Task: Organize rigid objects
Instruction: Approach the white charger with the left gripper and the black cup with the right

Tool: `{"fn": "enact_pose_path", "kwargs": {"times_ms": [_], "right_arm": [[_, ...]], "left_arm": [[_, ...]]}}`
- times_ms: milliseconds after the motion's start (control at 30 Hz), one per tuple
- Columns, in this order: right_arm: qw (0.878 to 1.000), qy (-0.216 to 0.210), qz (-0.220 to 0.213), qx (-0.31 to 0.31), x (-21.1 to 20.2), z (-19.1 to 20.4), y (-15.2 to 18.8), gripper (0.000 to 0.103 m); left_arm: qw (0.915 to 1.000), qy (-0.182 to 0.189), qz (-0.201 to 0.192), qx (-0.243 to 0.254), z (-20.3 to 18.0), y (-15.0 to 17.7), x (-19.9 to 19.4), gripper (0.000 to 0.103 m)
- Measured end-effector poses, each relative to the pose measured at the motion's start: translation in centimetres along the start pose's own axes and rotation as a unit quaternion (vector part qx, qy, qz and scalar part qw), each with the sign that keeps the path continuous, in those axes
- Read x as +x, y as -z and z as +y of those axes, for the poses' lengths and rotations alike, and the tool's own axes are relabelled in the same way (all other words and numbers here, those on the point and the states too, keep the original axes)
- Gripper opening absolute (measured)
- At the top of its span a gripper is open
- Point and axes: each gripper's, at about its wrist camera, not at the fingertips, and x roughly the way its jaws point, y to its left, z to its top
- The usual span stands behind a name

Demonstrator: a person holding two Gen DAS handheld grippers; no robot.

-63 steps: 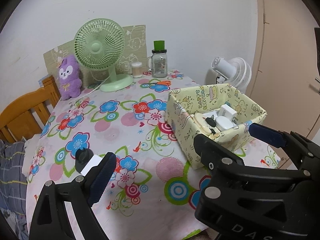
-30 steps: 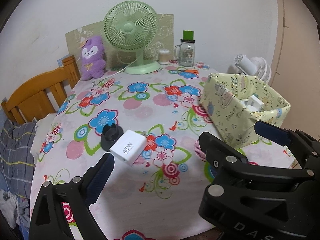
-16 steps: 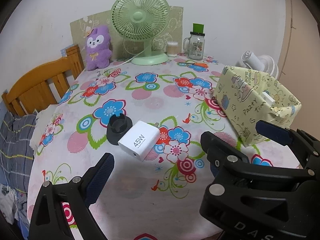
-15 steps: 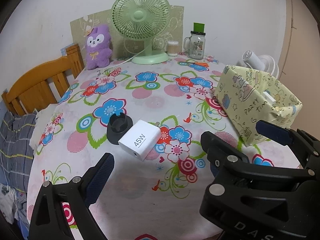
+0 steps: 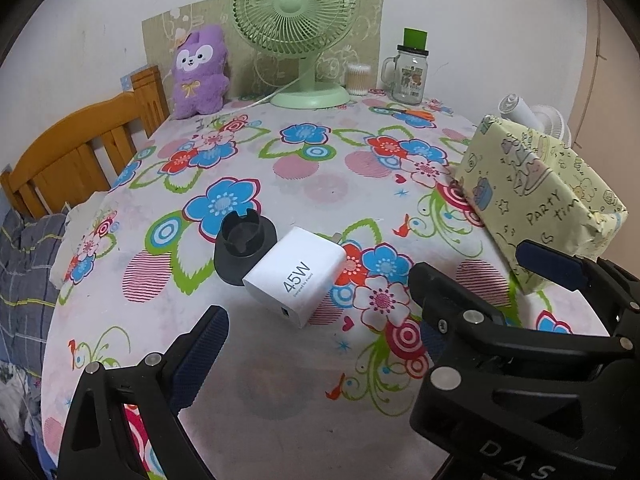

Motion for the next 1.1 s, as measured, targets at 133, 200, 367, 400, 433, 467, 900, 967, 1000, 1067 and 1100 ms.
{"fn": "enact_pose_path", "kwargs": {"times_ms": [133,200,367,400,433,467,900,967,1000,1067,1100], "right_arm": [[1.000,0.002,0.007,0.000,1.1,0.0,-0.2,0.091],[1.000,0.005,0.008,0.001,1.5,-0.1,-0.3,0.091],[1.000,0.005,0.014,0.005,2.5,-0.4,-0.7,0.091],[1.000,0.005,0.015,0.005,2.7,-0.4,-0.8,0.091],[1.000,0.005,0.017,0.006,3.0,-0.4,-0.9,0.091],[1.000,0.004,0.018,0.006,3.2,-0.4,-1.0,0.091],[0.999,-0.001,0.041,0.009,5.7,-0.2,-1.8,0.091],[0.999,0.000,0.042,0.010,5.9,-0.3,-1.8,0.091],[0.999,0.001,0.042,0.010,6.0,-0.2,-1.9,0.091],[0.999,0.001,0.043,0.009,6.1,-0.2,-1.9,0.091],[0.999,-0.001,0.044,0.010,6.2,-0.2,-1.9,0.091]], "left_arm": [[1.0000,-0.001,0.006,-0.003,0.3,-0.2,0.9,0.098],[1.0000,-0.002,0.007,-0.003,0.4,-0.3,1.4,0.098],[0.9999,-0.001,0.012,-0.003,0.5,-0.8,2.4,0.098],[0.9999,0.000,0.014,-0.003,0.5,-1.0,2.7,0.098],[0.9999,0.000,0.014,-0.003,0.5,-1.1,2.8,0.098],[0.9999,-0.002,0.016,-0.003,0.6,-1.2,3.1,0.098],[0.9993,0.003,0.035,-0.010,0.7,-1.8,5.4,0.096],[0.9994,-0.002,0.033,-0.012,0.7,-1.9,5.5,0.093],[0.9994,-0.004,0.033,-0.013,0.7,-1.9,5.6,0.092],[0.9994,-0.015,0.029,-0.013,0.7,-1.9,5.6,0.083],[0.9994,-0.019,0.025,-0.013,0.8,-1.8,5.6,0.076]]}}
